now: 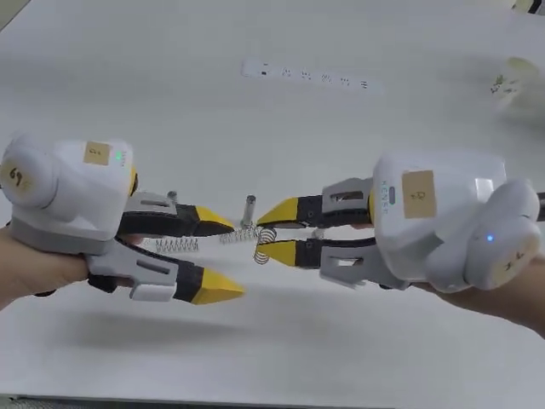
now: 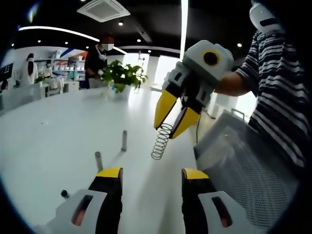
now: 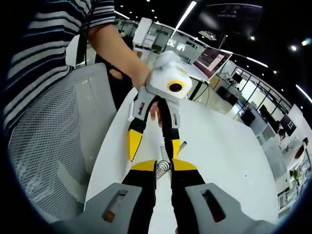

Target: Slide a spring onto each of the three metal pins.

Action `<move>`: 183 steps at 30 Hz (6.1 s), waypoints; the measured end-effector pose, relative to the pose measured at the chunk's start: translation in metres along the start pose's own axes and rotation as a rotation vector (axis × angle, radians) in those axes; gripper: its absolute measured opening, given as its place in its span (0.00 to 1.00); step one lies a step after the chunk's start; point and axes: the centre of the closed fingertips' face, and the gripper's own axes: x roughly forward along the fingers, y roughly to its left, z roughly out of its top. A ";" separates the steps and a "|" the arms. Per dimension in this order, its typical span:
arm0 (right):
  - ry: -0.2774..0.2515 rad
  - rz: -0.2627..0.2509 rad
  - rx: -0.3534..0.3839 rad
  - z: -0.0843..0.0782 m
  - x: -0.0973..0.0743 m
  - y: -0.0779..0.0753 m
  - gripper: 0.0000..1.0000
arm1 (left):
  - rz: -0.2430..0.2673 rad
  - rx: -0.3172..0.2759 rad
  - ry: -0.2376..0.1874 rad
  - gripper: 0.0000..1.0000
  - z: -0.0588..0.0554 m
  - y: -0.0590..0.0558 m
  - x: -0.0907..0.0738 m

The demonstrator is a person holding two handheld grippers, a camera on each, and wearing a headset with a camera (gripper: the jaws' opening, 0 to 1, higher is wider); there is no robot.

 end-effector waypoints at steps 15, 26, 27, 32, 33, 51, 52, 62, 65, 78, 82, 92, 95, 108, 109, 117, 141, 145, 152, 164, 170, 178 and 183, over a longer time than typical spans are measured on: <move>0.014 -0.023 0.005 -0.006 -0.002 -0.006 0.08 | 0.074 -0.036 -0.025 0.53 -0.004 0.010 -0.023; 0.028 -0.047 0.015 -0.012 -0.006 -0.012 0.08 | 0.132 -0.091 -0.049 0.65 -0.008 0.020 -0.044; 0.029 -0.049 0.017 -0.013 -0.007 -0.013 0.08 | 0.136 -0.094 -0.061 0.67 -0.007 0.020 -0.046; 0.033 -0.055 0.019 -0.015 -0.009 -0.014 0.08 | 0.170 -0.095 -0.062 0.71 -0.012 0.023 -0.055; 0.034 -0.058 0.018 -0.016 -0.009 -0.014 0.08 | 0.175 -0.102 -0.057 0.71 -0.014 0.024 -0.057; 0.063 -0.091 0.041 -0.029 -0.016 -0.025 0.08 | 0.258 -0.152 -0.069 0.92 -0.026 0.037 -0.076; 0.065 -0.094 0.042 -0.030 -0.017 -0.026 0.08 | 0.261 -0.149 -0.066 0.93 -0.027 0.037 -0.076; 0.084 -0.150 0.095 -0.045 -0.031 -0.039 0.08 | 0.270 -0.118 -0.062 0.98 -0.029 0.039 -0.078; 0.096 -0.170 0.108 -0.051 -0.036 -0.044 0.08 | 0.274 -0.118 -0.066 0.98 -0.029 0.040 -0.078; 0.137 -0.277 0.196 -0.081 -0.050 -0.071 0.08 | 0.289 -0.123 -0.070 0.98 -0.032 0.042 -0.081; 0.145 -0.299 0.224 -0.088 -0.049 -0.076 0.08 | 0.291 -0.125 -0.069 0.98 -0.033 0.042 -0.080; 0.150 -0.319 0.274 -0.098 -0.044 -0.079 0.08 | 0.301 -0.125 -0.066 0.98 -0.034 0.043 -0.083; 0.149 -0.317 0.279 -0.098 -0.042 -0.079 0.08 | 0.305 -0.126 -0.065 0.98 -0.035 0.043 -0.083; 0.152 -0.313 0.298 -0.103 -0.035 -0.079 0.08 | 0.313 -0.133 -0.070 0.98 -0.034 0.044 -0.085; 0.155 -0.310 0.298 -0.105 -0.034 -0.078 0.08 | 0.313 -0.134 -0.069 0.98 -0.034 0.043 -0.085; 0.160 -0.304 0.309 -0.111 -0.029 -0.076 0.08 | 0.321 -0.142 -0.065 0.98 -0.037 0.044 -0.088; 0.223 -0.253 0.343 -0.142 -0.008 -0.063 0.08 | 0.322 -0.153 -0.064 0.98 -0.039 0.043 -0.087; 0.231 -0.248 0.345 -0.145 -0.005 -0.060 0.08 | 0.324 -0.155 -0.067 0.98 -0.038 0.043 -0.088; 0.242 -0.242 0.355 -0.149 -0.003 -0.057 0.08 | 0.324 -0.154 -0.062 0.98 -0.039 0.042 -0.087; 0.240 -0.243 0.381 -0.150 -0.003 -0.057 0.09 | 0.317 -0.154 -0.061 0.98 -0.038 0.041 -0.087; 0.231 -0.247 0.392 -0.149 -0.004 -0.056 0.10 | 0.317 -0.152 -0.064 0.98 -0.036 0.041 -0.087; 0.213 -0.252 0.435 -0.150 -0.006 -0.057 0.15 | 0.312 -0.151 -0.058 0.98 -0.037 0.040 -0.085; 0.172 -0.267 0.511 -0.147 -0.008 -0.057 0.16 | 0.312 -0.154 -0.060 0.98 -0.036 0.040 -0.086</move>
